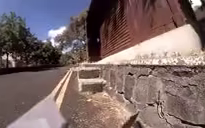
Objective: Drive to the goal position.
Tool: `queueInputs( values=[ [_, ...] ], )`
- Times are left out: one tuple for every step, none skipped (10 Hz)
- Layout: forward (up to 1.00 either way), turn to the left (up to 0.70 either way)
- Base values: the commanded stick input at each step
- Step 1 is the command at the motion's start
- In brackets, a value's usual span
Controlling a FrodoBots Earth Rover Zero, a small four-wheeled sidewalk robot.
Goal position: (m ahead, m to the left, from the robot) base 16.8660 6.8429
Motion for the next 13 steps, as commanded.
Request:
queueInputs(
  values=[
    [0.0, 0.5],
    [0.0, 0.5],
    [0.0, 0.5],
    [0.0, 0.1],
    [0.0, 0.0],
    [0.0, 0.0],
    [0.0, 0.0],
    [0.0, 0.0],
    [0.0, 0.0],
    [0.0, 0.0],
    [0.0, 0.0],
    [0.0, 0.0],
    [0.0, 0.0]
  ],
)
